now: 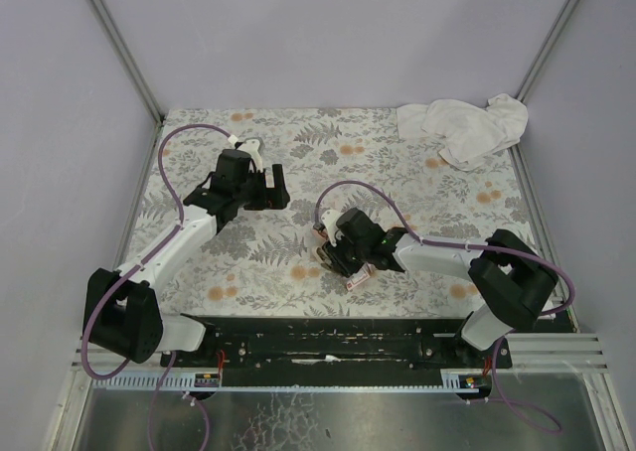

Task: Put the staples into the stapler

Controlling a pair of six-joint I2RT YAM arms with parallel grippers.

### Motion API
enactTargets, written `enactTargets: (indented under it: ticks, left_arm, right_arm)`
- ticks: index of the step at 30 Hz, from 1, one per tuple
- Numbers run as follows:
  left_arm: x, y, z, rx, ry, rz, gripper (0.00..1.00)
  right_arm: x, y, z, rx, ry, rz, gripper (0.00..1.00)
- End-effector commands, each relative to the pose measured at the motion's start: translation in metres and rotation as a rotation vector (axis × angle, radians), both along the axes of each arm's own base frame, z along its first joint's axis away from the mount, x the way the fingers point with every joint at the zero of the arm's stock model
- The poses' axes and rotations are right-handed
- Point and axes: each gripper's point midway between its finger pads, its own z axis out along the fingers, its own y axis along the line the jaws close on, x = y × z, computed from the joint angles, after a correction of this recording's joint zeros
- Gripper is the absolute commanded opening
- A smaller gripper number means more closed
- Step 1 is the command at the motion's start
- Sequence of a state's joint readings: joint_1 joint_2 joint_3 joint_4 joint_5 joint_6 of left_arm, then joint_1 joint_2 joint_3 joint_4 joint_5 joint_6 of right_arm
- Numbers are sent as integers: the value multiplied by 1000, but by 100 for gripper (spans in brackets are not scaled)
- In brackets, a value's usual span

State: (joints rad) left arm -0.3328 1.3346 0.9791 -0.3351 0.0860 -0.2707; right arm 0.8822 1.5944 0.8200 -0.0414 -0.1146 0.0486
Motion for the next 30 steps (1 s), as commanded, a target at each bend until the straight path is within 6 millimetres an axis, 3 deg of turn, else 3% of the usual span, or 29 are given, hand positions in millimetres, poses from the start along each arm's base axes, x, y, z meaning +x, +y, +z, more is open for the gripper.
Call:
enactTargets:
  ticks: [1, 9, 13, 16, 19, 25, 30]
  left_arm:
    - [10, 0, 15, -31, -70, 13, 94]
    - [10, 2, 17, -29, -80, 20, 94]
    - [9, 5, 23, -30, -103, 35, 94]
    - [8, 8, 30, -33, -134, 46, 94]
    - [6, 10, 36, -40, -156, 54, 94]
    - [3, 10, 44, -48, -175, 54, 94]
    - [2, 10, 46, -50, -178, 52, 94]
  right_arm:
    - [7, 9, 22, 44, -33, 0, 39]
    - [16, 13, 72, 119, -78, -74, 47]
    - [21, -1, 84, 107, -80, -188, 47]
    - [23, -23, 85, 84, -60, -311, 47]
    - [23, -57, 74, 53, -1, -463, 49]
    - [17, -126, 31, -62, 117, -726, 50]
    - [14, -144, 13, -167, 123, -766, 46]
